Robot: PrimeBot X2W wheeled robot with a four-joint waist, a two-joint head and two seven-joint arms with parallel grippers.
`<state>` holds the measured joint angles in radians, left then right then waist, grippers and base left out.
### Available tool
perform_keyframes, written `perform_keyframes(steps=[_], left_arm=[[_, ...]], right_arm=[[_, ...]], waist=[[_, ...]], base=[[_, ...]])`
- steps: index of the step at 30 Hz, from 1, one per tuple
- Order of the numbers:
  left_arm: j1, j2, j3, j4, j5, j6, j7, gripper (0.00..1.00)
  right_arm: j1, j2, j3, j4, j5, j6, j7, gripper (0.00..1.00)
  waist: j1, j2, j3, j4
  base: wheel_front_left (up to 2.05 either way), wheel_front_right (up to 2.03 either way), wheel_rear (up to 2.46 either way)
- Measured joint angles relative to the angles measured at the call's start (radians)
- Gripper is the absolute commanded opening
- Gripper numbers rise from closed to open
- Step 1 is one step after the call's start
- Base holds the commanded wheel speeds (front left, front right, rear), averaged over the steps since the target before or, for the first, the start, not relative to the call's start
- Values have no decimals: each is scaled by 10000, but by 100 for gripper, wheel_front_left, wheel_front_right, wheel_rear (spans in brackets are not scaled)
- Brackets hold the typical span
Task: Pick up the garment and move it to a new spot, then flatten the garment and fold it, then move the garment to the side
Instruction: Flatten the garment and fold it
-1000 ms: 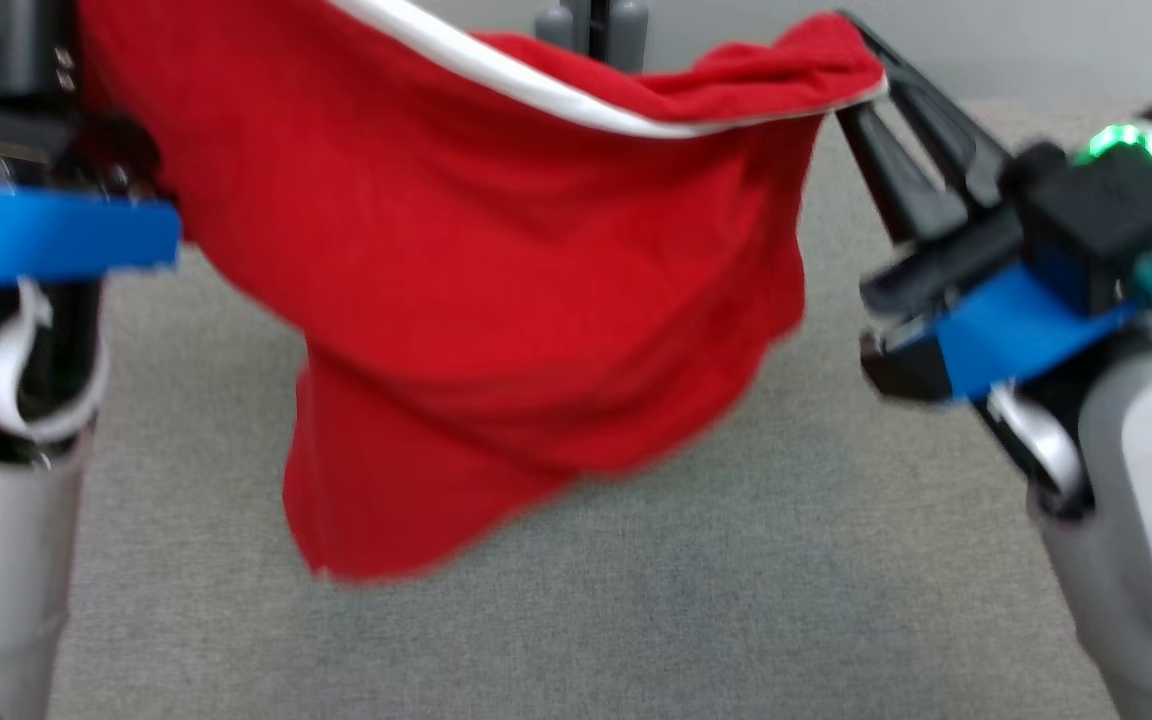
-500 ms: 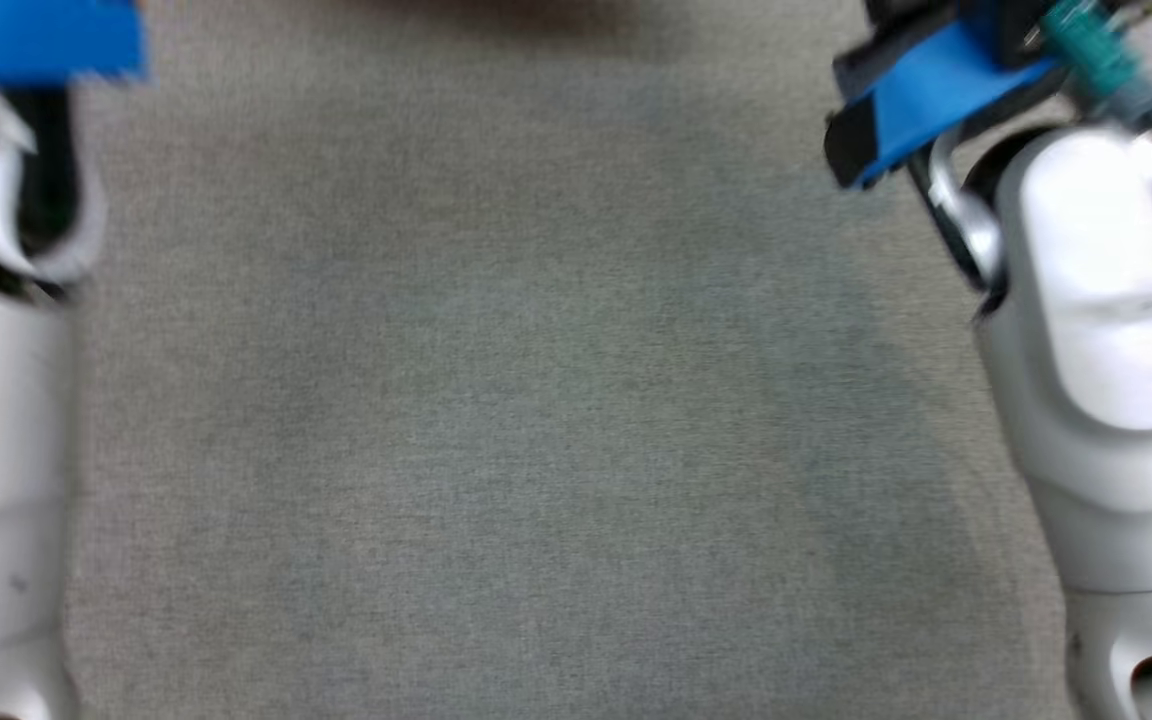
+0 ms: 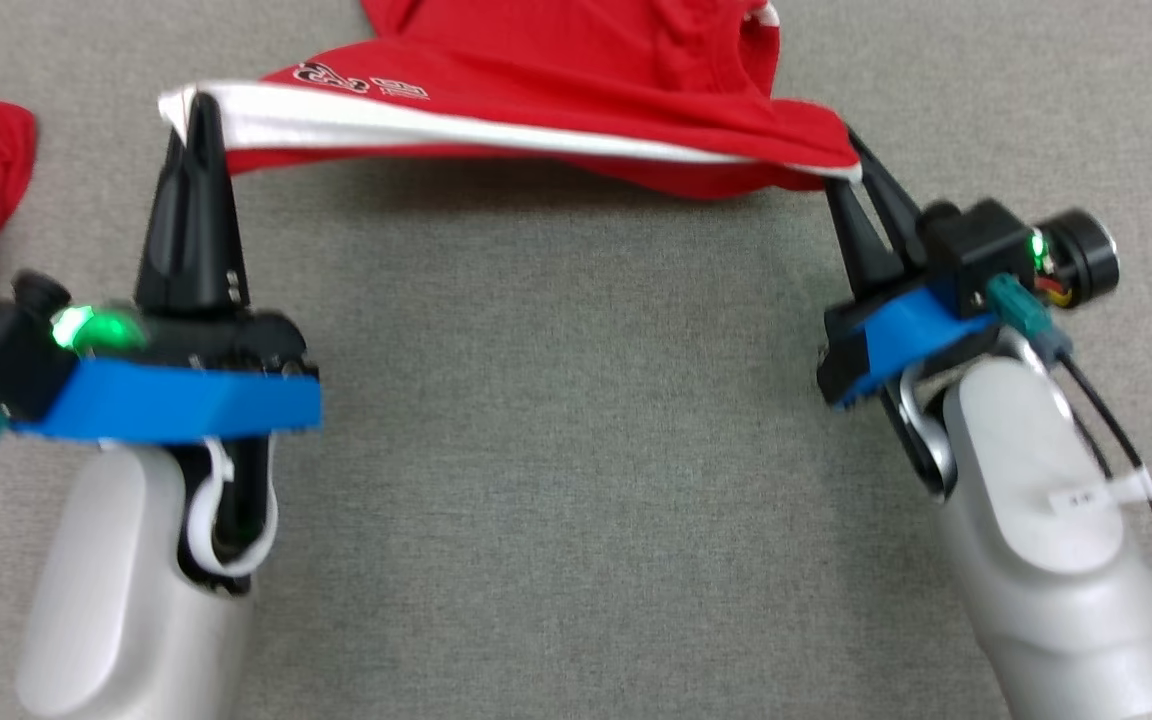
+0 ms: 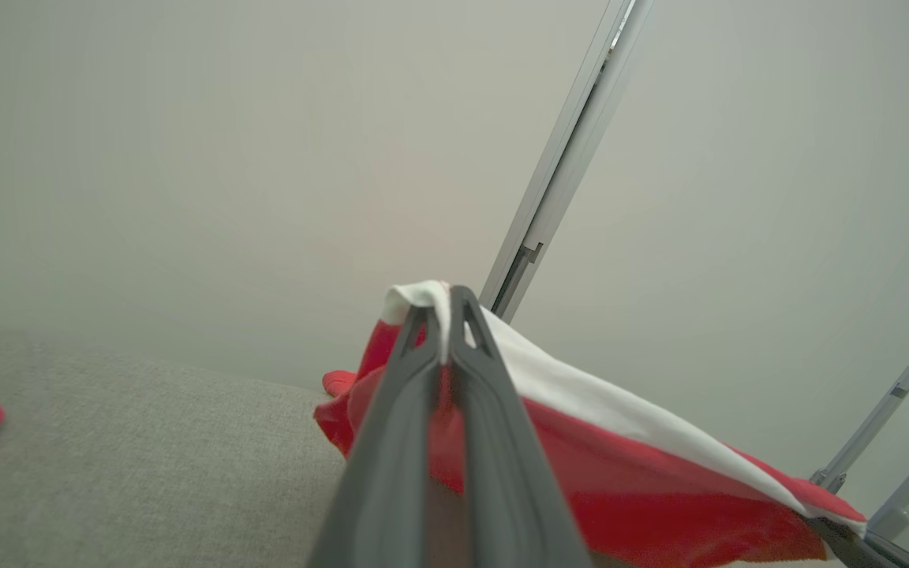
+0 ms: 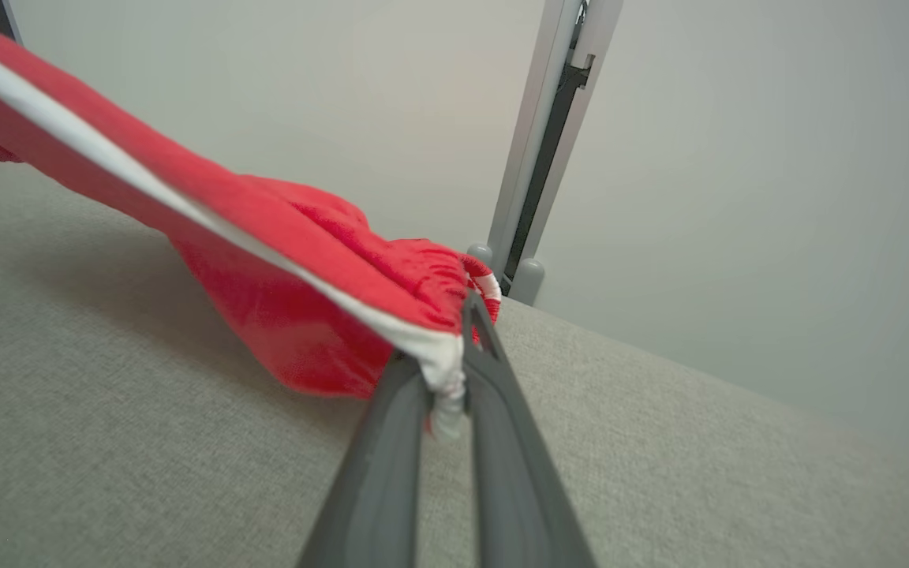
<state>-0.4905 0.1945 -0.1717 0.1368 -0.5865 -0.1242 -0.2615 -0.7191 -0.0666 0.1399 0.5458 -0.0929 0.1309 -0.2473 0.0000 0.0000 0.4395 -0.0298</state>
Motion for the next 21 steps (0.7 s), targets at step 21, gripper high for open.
perform_keyframes(steps=[21], left_arm=[[6552,366,-303,-5325,924,449,918,0]], right_arm=[[7560,-627,297,-7131,771,-2,2529,0]], waist=[[-5,0,-3015,-724]], base=[[0,0,0]])
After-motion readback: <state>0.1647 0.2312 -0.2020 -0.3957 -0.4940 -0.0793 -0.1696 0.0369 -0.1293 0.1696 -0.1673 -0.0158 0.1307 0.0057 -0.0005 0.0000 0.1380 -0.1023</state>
